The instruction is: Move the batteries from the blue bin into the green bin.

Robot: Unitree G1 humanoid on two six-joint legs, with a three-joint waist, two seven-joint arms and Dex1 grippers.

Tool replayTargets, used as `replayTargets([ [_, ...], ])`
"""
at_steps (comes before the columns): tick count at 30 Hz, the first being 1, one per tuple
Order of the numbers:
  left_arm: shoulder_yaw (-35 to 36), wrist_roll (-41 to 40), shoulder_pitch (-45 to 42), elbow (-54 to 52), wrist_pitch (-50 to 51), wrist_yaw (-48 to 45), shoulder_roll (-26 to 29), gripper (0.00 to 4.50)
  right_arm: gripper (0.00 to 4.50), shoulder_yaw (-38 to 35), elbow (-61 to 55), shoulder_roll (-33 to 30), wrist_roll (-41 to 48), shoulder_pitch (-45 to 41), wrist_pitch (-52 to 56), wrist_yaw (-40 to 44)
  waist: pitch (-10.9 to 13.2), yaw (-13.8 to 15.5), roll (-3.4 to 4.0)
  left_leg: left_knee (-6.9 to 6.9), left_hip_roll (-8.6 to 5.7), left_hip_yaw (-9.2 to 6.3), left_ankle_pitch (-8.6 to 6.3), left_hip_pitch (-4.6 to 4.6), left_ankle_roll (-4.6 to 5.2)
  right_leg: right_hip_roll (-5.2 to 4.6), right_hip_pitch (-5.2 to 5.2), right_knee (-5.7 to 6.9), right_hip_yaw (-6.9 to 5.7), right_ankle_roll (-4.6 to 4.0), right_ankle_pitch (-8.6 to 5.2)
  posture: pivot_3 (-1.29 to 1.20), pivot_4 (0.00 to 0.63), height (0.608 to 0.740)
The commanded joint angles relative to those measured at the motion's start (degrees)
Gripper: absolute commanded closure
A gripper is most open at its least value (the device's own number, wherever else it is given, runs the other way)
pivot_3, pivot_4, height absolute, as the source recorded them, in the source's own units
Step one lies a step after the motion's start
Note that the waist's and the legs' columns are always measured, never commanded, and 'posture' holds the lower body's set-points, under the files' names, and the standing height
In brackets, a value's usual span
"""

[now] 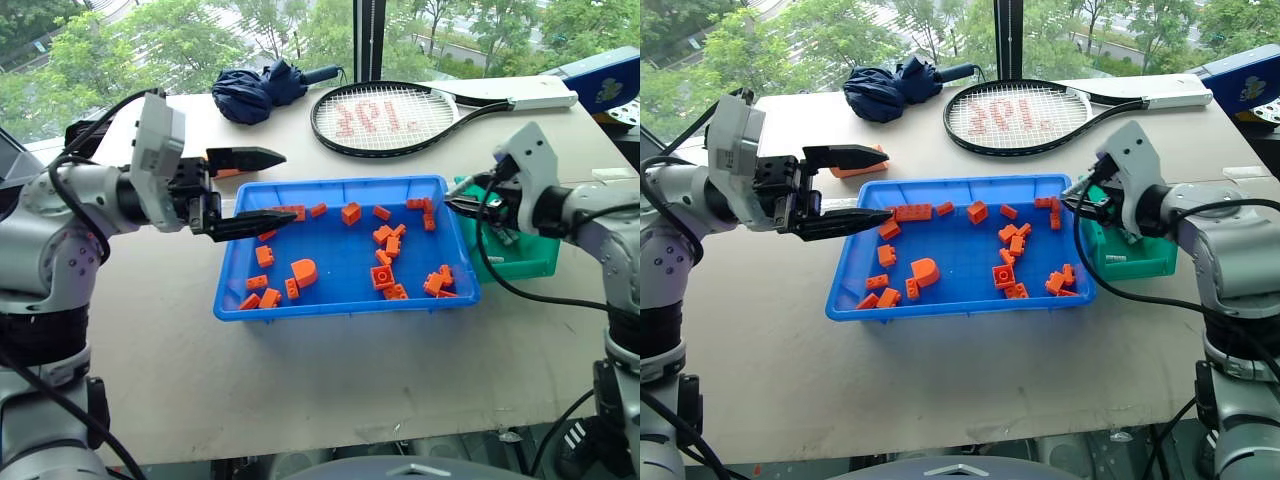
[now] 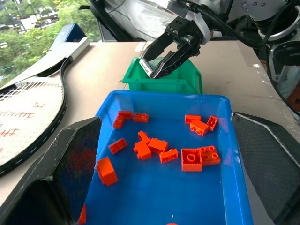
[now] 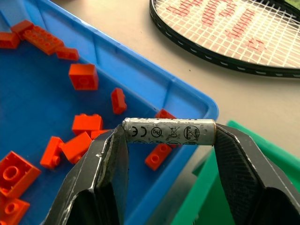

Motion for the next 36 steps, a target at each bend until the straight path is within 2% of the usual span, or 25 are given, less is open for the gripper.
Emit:
replayTargets([
  [1, -0.3, -0.5, -2.3, 0.4, -0.5, -1.2, -0.3, 0.0, 2.44, -4.9, -2.1, -3.2, 0.4, 4.2, -0.5, -1.8, 0.0, 0.2, 0.0, 0.0, 0.01, 0.01, 0.0, 0.01, 0.0, 0.01, 0.0, 0.0, 0.01, 0.0, 0.0, 0.0, 0.15, 0.74],
  [13, -1.1, 0.2, -3.7, 1.5, -0.6, -2.0, -0.5, 0.0, 2.44, -9.4, 0.4, -8.2, 1.9, 9.0, -2.5, -4.7, 0.0, 0.4, -0.01, 0.04, 0.0, 0.04, 0.0, 0.0, 0.01, 0.0, 0.02, -0.02, 0.02, 0.0, 0.0, 0.0, 0.15, 0.74],
  [15, -1.1, 0.2, -3.8, 1.5, -0.5, -1.9, -0.5, 0.0, 1.39, -9.6, 0.5, -8.6, 2.5, 9.2, -2.7, -4.8, 0.0, 0.4, -0.01, 0.04, 0.0, 0.04, 0.0, 0.0, 0.01, 0.0, 0.02, -0.01, 0.03, 0.0, 0.0, 0.0, 0.15, 0.74],
  [16, -1.1, 0.2, -3.8, 1.4, -0.4, -1.9, -0.5, 0.0, 1.09, -9.7, 0.6, -8.8, 2.6, 9.3, -2.9, -4.8, 0.0, 0.4, -0.01, 0.04, 0.0, 0.04, 0.0, 0.0, 0.01, 0.0, 0.02, -0.01, 0.03, 0.0, 0.0, 0.0, 0.15, 0.74],
  [18, -1.0, 0.2, -3.9, 1.5, -0.4, -1.9, -0.4, 0.0, 0.08, -9.7, 0.9, -9.1, 3.0, 9.5, -3.3, -5.0, 0.0, 0.4, -0.01, 0.04, 0.0, 0.04, 0.0, 0.0, 0.01, 0.0, 0.02, -0.01, 0.03, 0.0, 0.0, 0.0, 0.15, 0.74],
  [26, 1.0, 1.4, 0.3, 1.6, -1.2, -0.8, 0.1, 0.0, 0.08, -14.0, -0.5, -8.5, 5.9, 13.5, -6.4, -4.5, 0.0, 0.5, -0.01, 0.04, 0.0, 0.04, 0.0, 0.0, 0.01, 0.0, 0.03, -0.02, 0.03, 0.0, 0.0, 0.0, 0.15, 0.74],
  [30, 6.5, 2.2, 10.7, 0.4, -2.4, -0.6, 1.8, 0.0, 0.08, -22.9, -4.7, -5.9, 10.7, 24.1, -12.8, 0.3, 0.0, 0.4, -0.01, -0.06, 0.05, 0.04, 0.0, 0.03, 0.01, 0.02, 0.02, -0.06, 0.04, 0.0, 0.0, 0.0, 0.15, 0.74],
  [36, 15.0, 4.3, 26.2, -2.8, -7.5, 3.0, -1.0, 0.0, 0.08, -33.5, -5.7, -0.7, 14.4, 42.6, -27.3, 7.9, 0.0, 1.1, 0.0, 0.02, 0.07, 0.05, -0.02, 0.1, 0.03, 0.02, 0.17, -0.07, 0.05, 0.01, 0.01, 0.0, 0.15, 0.74],
])
